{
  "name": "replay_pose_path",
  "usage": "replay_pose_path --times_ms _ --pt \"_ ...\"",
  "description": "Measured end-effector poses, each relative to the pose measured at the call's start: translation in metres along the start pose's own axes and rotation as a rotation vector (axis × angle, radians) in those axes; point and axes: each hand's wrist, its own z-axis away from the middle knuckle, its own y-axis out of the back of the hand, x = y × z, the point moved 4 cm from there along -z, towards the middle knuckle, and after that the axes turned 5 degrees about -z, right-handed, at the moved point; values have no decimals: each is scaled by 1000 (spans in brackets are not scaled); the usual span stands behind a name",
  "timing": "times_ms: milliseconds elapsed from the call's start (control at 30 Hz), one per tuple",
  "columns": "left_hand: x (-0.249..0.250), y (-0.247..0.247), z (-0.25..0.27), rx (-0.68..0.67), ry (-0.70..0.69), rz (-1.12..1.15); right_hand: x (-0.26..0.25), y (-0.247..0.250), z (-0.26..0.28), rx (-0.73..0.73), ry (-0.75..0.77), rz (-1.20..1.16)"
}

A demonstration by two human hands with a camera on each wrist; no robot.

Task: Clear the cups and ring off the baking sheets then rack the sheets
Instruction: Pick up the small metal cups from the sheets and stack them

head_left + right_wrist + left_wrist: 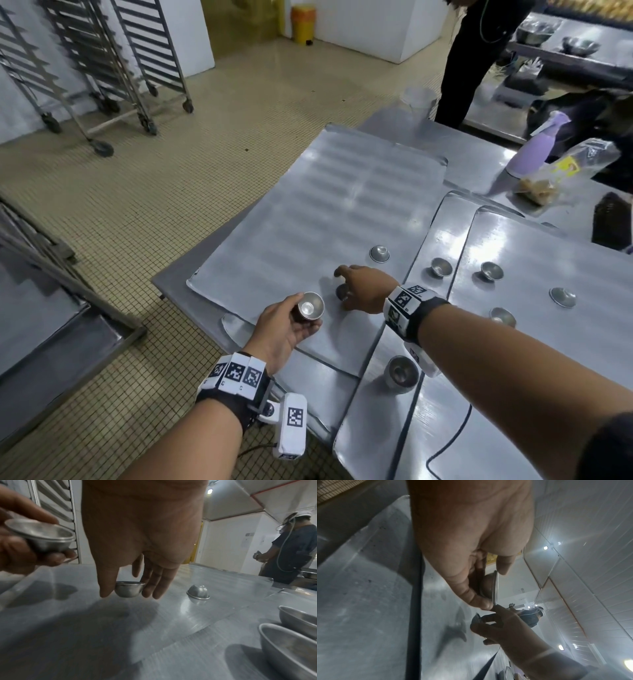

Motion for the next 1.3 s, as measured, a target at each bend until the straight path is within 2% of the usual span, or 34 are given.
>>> replay_pose_path --times_ms 133,367,467,600,767,1000,1167,1300 --pt "2 -25 4 -25 -14 -64 7 25 27 61 -16 -27" --pt "-1 -103 29 -93 -86 -199 49 72 132 412 -111 -350" --pt "-17 -132 46 -106 -107 -239 57 74 182 497 -76 -507" --pt "-49 -166 79 -174 -126 -246 67 60 233 490 -29 -501" --pt "-97 -203 120 -252 -103 -198 88 37 283 486 -54 -494" --pt "-156 -226 153 -310 -78 -227 114 5 333 490 -82 -407" --pt "-179 -223 160 -270 -81 -253 129 -13 354 488 -87 -456" --pt "-177 -214 154 -191 -77 -248 154 -14 356 535 -175 -468"
